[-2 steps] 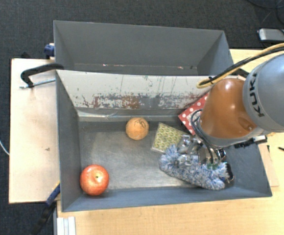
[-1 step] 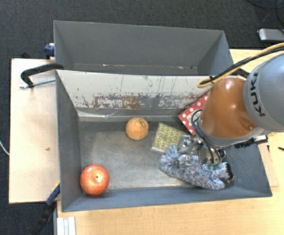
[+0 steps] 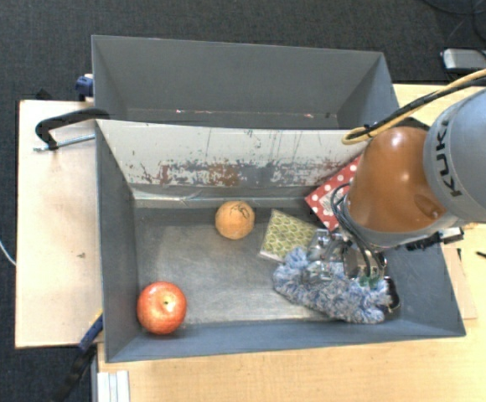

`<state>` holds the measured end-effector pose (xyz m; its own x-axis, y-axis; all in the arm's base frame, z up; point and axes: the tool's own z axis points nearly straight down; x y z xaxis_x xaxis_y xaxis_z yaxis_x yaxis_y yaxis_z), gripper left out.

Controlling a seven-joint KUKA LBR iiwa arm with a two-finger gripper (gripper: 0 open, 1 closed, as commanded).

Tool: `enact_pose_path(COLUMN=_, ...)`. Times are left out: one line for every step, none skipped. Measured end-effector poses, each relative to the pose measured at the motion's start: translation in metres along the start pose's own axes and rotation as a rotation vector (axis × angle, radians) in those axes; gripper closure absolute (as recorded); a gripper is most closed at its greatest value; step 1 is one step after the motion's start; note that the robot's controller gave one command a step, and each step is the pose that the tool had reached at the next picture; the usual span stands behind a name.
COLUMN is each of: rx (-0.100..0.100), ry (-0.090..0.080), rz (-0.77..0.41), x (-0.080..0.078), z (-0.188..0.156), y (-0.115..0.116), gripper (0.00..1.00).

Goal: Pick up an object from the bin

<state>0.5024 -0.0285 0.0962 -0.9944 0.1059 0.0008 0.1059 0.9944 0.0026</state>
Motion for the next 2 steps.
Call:
enact_pose_path(rx=0.001, ry=-0.005, rz=0.0, x=-0.0016, z=-0.0128, y=0.0, gripper=1.0)
enact_pose_path(rx=0.001, ry=-0.006, rz=0.0, x=-0.002, z=-0.02, y=0.0, gripper=1.0)
